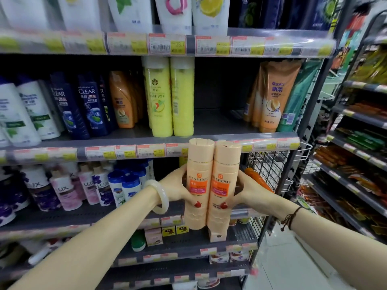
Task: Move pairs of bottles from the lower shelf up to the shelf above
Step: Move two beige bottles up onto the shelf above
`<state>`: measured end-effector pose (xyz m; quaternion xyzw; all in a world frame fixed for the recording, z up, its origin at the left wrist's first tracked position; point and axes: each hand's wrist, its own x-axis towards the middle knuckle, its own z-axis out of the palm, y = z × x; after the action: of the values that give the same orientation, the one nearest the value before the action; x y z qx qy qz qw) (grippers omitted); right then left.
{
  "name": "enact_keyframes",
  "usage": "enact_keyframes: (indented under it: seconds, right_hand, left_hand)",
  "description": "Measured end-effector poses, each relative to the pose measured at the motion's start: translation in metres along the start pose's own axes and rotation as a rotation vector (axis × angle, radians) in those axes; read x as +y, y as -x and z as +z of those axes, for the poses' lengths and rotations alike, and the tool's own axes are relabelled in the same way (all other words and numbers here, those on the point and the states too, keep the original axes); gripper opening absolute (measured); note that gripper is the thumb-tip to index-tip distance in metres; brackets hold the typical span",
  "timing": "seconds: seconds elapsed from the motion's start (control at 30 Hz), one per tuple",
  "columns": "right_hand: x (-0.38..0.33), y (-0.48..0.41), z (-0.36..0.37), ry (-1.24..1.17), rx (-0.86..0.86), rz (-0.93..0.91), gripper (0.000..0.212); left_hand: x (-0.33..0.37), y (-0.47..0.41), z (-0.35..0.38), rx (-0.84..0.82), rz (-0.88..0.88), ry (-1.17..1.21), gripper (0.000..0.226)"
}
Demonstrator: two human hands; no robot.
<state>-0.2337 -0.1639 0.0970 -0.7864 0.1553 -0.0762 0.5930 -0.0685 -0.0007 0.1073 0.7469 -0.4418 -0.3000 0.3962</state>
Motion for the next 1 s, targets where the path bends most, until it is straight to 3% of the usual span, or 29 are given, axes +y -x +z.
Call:
enact_keyframes:
  seconds: [0.27, 0.57, 0.8, 1.0]
  right_hand:
    - [-0.071, 0.007, -0.041, 0.047, 0.021, -0.172, 0.076]
    - [-0.142, -0.010, -0.081, 0.076, 0.137, -0.379, 0.070]
    - [-0.151, -0.024, -0.092, 0.127, 0.269, -0.486, 0.075]
    - [-0.132, -0.039, -0.090, 0.115, 0.319, -0.496, 0.067]
  left_hand:
    - [0.077, 0.002, -0.038, 0.036, 0.155, -0.014, 0.084]
    - [0.153, -0.014, -0.074, 0.206, 0.341, -0.049, 0.081]
    - [0.161, -0.036, -0.063, 0.386, 0.431, 0.000, 0.073]
    - [0.144, -0.053, -0.049, 0.466, 0.422, 0.029, 0.065]
